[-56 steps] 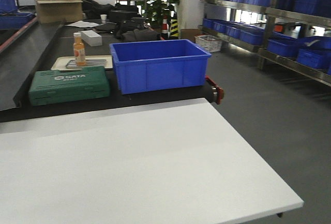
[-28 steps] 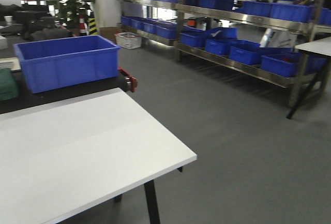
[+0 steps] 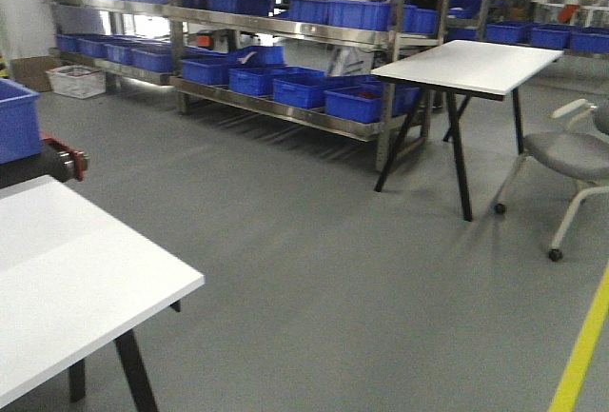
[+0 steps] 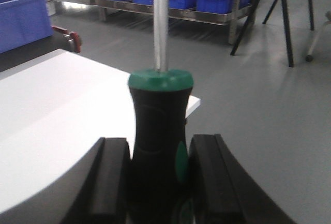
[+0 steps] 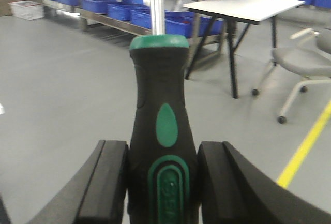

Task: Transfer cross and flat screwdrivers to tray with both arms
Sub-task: 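Drive the base away from the table holding both screwdrivers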

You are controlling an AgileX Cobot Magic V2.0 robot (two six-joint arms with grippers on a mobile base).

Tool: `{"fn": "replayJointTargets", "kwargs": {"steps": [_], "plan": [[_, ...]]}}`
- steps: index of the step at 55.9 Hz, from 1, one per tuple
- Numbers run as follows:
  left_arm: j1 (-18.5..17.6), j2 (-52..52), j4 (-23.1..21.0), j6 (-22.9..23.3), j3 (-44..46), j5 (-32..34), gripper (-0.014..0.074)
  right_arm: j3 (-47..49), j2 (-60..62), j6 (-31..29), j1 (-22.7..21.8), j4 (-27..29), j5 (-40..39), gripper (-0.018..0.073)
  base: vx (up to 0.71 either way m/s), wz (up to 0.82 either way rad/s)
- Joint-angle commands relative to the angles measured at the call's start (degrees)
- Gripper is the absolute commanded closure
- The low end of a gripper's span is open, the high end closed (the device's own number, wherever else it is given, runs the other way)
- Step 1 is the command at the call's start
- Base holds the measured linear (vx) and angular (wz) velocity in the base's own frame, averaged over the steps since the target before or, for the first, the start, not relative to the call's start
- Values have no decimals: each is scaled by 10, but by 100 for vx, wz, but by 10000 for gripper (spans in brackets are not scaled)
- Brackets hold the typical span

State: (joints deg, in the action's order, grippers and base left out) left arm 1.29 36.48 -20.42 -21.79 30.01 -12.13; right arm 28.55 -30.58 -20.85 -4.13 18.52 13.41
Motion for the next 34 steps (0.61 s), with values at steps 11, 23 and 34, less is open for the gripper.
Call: {"fn": "replayJointTargets", "kwargs": {"steps": [11,23,34], "plan": [[-2,-2,-9,3,18,54,599,19,0,-5,0,3,-51,564,10,-59],[-2,-2,-9,3,18,54,599,19,0,-5,0,3,-51,564,20,-60],[-2,-2,-9,3,18,54,599,19,0,-5,0,3,-45,564,28,-46]]}}
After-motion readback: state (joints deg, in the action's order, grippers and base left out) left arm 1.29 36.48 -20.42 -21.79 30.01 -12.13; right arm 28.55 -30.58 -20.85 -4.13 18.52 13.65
